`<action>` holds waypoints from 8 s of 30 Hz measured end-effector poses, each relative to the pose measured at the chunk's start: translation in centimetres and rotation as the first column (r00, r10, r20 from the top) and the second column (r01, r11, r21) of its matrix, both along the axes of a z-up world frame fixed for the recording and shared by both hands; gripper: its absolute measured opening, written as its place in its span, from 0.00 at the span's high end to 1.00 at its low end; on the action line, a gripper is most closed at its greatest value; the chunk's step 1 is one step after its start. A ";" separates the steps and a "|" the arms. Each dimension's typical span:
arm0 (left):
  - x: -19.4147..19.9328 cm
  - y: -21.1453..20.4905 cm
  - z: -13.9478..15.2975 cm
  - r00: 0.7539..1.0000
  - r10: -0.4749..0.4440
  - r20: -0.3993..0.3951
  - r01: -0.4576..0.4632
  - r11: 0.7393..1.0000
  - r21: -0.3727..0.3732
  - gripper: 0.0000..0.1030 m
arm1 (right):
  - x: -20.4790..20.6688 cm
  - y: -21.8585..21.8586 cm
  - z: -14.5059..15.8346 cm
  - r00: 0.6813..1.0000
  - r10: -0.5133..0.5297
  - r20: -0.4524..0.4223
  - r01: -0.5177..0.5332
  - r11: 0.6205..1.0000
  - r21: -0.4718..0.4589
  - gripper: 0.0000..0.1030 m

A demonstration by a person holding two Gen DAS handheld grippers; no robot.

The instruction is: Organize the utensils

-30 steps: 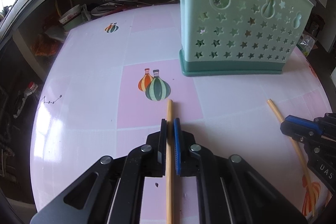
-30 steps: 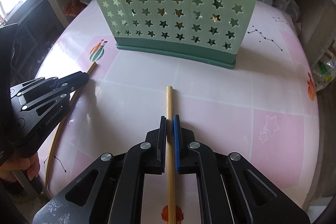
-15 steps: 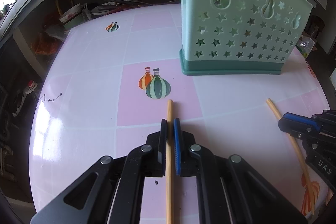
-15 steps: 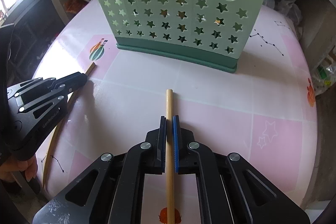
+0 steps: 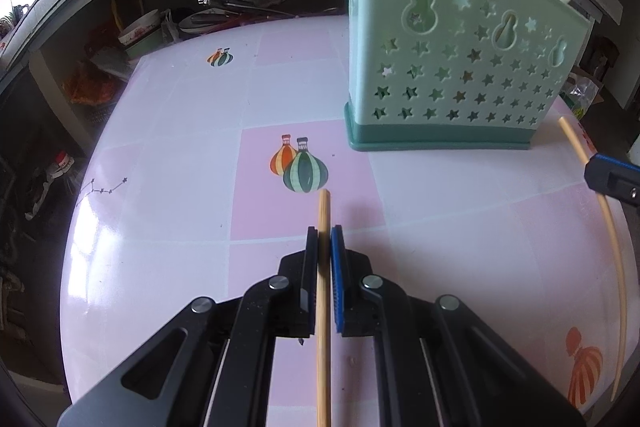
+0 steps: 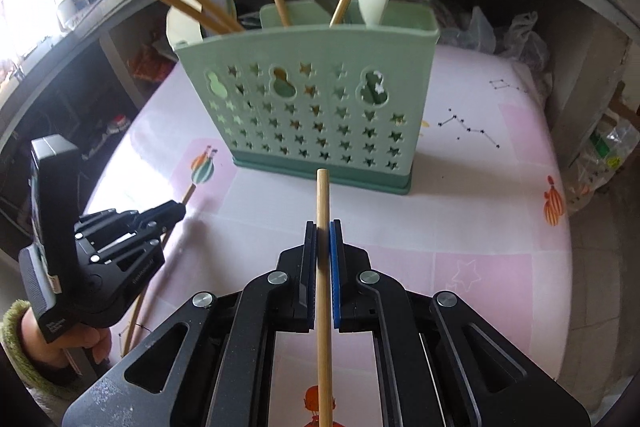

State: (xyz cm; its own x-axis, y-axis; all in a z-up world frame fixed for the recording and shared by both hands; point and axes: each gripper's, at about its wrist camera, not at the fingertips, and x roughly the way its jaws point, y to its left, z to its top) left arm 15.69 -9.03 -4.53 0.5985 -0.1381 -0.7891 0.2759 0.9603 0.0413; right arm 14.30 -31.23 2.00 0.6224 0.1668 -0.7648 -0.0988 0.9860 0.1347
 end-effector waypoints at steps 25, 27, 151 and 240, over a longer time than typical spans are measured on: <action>-5.5 5.5 19.3 0.929 -0.075 0.362 0.220 0.900 -0.377 0.95 | -2.2 -3.2 3.6 0.985 -0.069 0.156 0.047 0.988 0.144 0.96; -5.1 4.7 20.5 0.922 -0.102 0.373 0.255 0.886 -0.387 0.95 | -2.3 -3.5 3.5 0.984 -0.079 0.159 0.054 0.987 0.153 0.96; -4.9 3.6 9.3 0.958 0.196 0.211 -0.203 0.979 0.010 0.06 | -5.5 1.3 2.6 0.972 -0.212 0.102 0.221 0.972 -0.085 0.34; -4.2 6.9 9.6 0.924 0.320 0.208 -0.329 0.944 0.012 0.06 | -5.2 1.3 4.5 0.954 -0.252 0.162 0.275 0.950 -0.146 0.29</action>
State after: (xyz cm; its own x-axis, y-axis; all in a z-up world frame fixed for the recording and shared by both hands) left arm 11.48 -2.13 5.07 0.7507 0.1240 -0.6489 -0.0690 0.9916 0.1096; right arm 9.09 -29.96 6.46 0.7294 -0.1383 -0.6700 0.1613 0.9865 -0.0281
